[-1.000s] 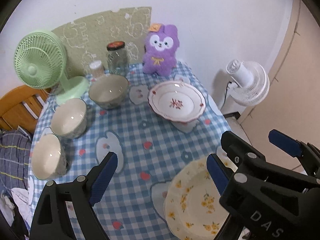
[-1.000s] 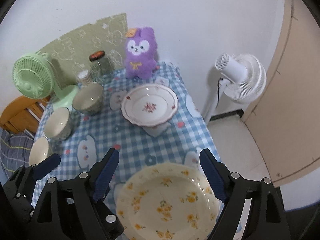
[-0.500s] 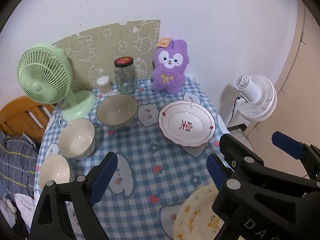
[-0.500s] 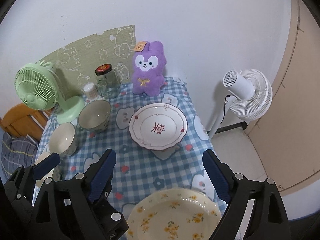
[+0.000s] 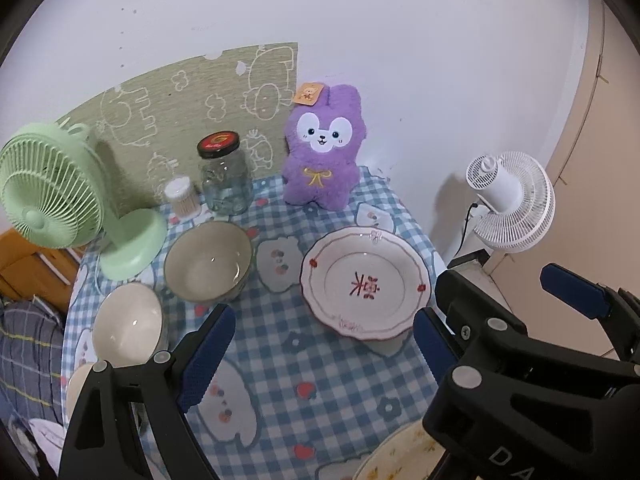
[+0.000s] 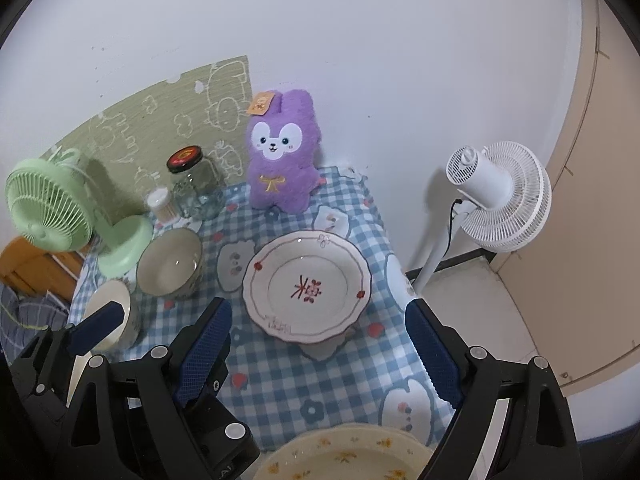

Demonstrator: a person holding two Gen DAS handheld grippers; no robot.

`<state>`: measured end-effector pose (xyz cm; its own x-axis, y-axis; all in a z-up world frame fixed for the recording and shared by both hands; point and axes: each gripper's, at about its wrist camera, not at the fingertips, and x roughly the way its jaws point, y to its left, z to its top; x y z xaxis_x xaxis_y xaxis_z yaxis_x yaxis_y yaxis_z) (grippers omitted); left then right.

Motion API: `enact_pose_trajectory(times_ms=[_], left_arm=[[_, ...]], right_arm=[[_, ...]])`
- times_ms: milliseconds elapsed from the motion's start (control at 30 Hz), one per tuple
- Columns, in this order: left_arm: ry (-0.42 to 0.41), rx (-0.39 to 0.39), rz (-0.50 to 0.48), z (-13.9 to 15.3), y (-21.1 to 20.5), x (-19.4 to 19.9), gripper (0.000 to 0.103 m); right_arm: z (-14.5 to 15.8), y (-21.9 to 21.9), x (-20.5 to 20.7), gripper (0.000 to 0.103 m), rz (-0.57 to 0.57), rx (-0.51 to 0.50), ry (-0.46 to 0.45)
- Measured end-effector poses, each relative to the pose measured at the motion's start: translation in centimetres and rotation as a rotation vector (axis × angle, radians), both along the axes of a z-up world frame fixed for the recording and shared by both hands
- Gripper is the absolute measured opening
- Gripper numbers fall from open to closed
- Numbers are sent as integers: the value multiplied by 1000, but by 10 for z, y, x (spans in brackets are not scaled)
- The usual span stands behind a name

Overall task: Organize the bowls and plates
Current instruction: 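Move both grippers to the red-patterned white plate beside the plush toy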

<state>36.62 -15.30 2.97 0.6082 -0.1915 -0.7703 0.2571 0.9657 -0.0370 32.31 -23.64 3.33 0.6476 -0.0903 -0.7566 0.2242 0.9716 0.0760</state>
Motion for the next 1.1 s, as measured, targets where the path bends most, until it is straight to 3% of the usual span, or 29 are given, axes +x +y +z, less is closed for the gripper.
enact_pose_trajectory(times_ms=[633,1100], left_arm=[[-52,5,14,1,-24,66,92],[23,34,35,-63,-43,109,92]], right_arm=[[-1,-27,66,91,-4,-43,-42],[-64,-47,117,91,23,-24,5]])
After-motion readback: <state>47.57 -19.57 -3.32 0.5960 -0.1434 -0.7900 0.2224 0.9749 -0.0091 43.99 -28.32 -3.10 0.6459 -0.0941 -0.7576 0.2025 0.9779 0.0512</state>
